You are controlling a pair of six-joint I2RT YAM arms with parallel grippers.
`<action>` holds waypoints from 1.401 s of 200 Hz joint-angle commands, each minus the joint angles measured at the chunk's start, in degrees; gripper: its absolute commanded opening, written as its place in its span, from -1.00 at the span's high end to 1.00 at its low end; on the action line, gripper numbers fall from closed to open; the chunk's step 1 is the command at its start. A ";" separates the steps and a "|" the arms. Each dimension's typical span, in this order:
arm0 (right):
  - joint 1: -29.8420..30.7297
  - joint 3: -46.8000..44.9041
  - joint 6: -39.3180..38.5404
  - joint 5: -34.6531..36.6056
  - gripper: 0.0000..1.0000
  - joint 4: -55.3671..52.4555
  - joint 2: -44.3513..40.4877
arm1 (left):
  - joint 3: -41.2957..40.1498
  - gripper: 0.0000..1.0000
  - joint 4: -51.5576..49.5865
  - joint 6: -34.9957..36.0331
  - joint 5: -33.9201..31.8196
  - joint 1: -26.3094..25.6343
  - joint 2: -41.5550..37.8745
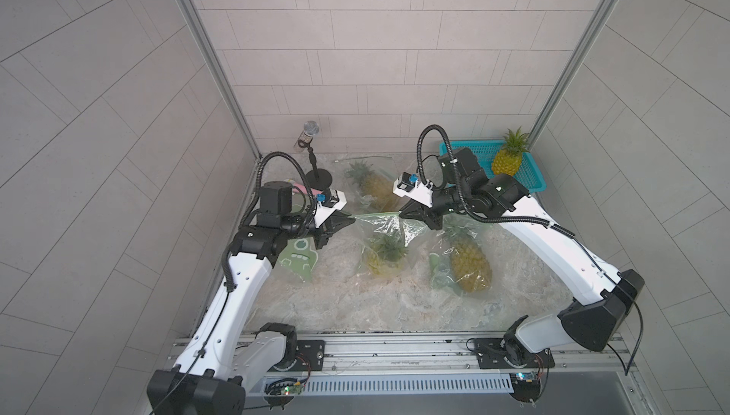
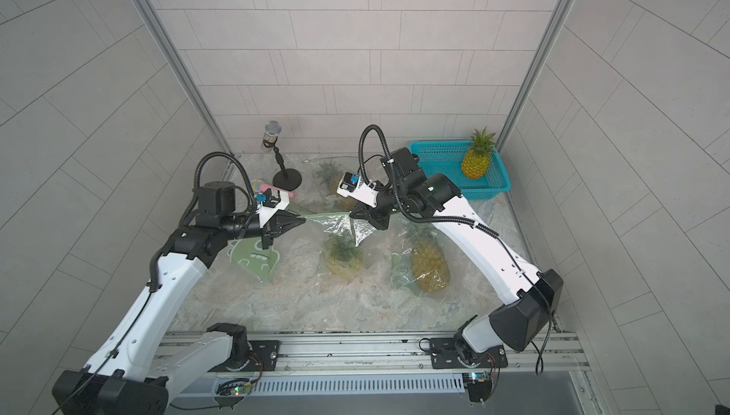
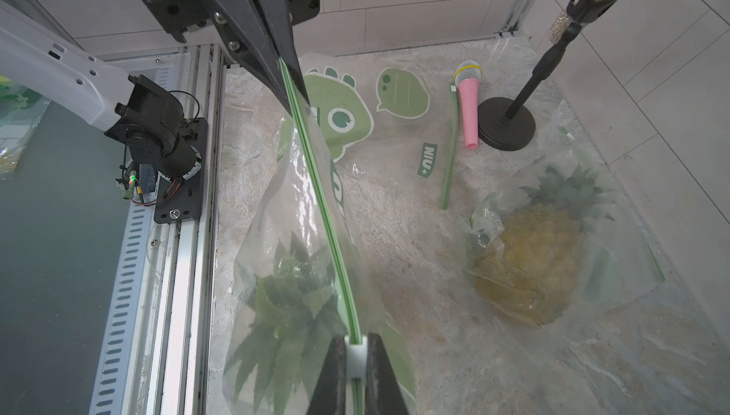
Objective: Open the zip-top bag and take out the pineapple
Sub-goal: Unzip the zipper on the zipper food storage bag.
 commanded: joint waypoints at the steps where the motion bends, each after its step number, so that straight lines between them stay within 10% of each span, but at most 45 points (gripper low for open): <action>1: -2.90 -0.50 -1.03 4.95 0.99 -5.21 -3.07 | 1.46 1.00 0.07 1.47 -0.84 1.71 -2.00; 280: -13.88 -4.31 -6.24 6.40 1.00 -13.19 -8.90 | 1.99 1.00 -0.78 2.11 -1.57 1.96 -1.69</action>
